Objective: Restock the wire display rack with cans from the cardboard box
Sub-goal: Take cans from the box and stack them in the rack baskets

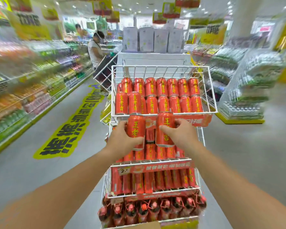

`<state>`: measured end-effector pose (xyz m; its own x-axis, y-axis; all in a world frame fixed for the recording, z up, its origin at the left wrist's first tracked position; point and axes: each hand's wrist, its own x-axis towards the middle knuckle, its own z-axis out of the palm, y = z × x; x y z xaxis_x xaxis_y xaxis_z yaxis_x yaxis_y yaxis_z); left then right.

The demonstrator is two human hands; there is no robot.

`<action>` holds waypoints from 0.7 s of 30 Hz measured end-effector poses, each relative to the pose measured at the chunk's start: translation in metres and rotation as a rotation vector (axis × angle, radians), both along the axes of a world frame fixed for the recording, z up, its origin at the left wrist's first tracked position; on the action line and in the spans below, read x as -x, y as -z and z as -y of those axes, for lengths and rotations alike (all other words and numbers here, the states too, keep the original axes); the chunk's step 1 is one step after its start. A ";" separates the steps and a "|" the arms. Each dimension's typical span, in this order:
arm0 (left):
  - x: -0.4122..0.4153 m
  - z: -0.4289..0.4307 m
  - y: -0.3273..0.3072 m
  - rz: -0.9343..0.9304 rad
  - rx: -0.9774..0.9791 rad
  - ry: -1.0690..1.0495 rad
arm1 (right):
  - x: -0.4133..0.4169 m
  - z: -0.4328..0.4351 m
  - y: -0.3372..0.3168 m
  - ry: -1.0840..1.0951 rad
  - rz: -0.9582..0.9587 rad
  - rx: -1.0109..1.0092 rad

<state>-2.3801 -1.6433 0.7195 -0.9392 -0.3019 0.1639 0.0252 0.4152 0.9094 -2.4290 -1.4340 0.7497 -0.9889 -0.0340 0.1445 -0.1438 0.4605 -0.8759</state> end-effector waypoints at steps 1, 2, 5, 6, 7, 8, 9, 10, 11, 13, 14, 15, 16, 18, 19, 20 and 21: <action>0.008 -0.002 -0.012 -0.013 0.005 -0.008 | 0.007 0.000 -0.011 -0.008 -0.019 -0.012; 0.016 -0.004 -0.023 -0.033 0.000 -0.014 | 0.017 -0.001 -0.021 -0.015 -0.035 -0.026; 0.045 -0.009 -0.054 -0.086 -0.001 -0.040 | 0.055 -0.004 -0.043 -0.035 -0.048 -0.046; 0.055 -0.011 -0.063 -0.109 0.005 -0.045 | 0.071 -0.005 -0.048 -0.044 -0.053 -0.051; 0.067 -0.012 -0.069 -0.116 0.011 -0.056 | 0.086 -0.006 -0.052 -0.052 -0.069 -0.054; 0.079 -0.014 -0.075 -0.116 0.016 -0.070 | 0.102 -0.007 -0.055 -0.063 -0.086 -0.061; 0.091 -0.015 -0.080 -0.107 0.031 -0.084 | 0.116 -0.008 -0.059 -0.078 -0.085 -0.070; 0.103 -0.016 -0.084 -0.103 0.051 -0.106 | 0.131 -0.009 -0.062 -0.099 -0.079 -0.075; 0.115 -0.018 -0.087 -0.091 0.084 -0.119 | 0.145 -0.010 -0.066 -0.117 -0.068 -0.076; 0.136 -0.020 -0.088 -0.036 0.165 -0.165 | 0.173 -0.014 -0.066 -0.135 -0.055 -0.078; 0.145 -0.023 -0.088 -0.019 0.195 -0.180 | 0.186 -0.015 -0.063 -0.149 -0.043 -0.072; 0.155 -0.024 -0.085 0.013 0.225 -0.200 | 0.197 -0.015 -0.060 -0.157 -0.036 -0.073; 0.165 -0.025 -0.082 0.032 0.249 -0.221 | 0.209 -0.014 -0.054 -0.168 -0.020 -0.071; 0.184 -0.022 -0.072 0.064 0.288 -0.252 | 0.227 -0.009 -0.046 -0.182 0.010 -0.093; 0.188 -0.024 -0.070 0.077 0.267 -0.253 | 0.233 -0.006 -0.042 -0.182 0.022 -0.112; 0.193 -0.025 -0.068 0.078 0.252 -0.255 | 0.241 -0.004 -0.038 -0.179 0.039 -0.116; 0.196 -0.029 -0.068 0.068 0.258 -0.250 | 0.245 -0.001 -0.035 -0.175 0.047 -0.117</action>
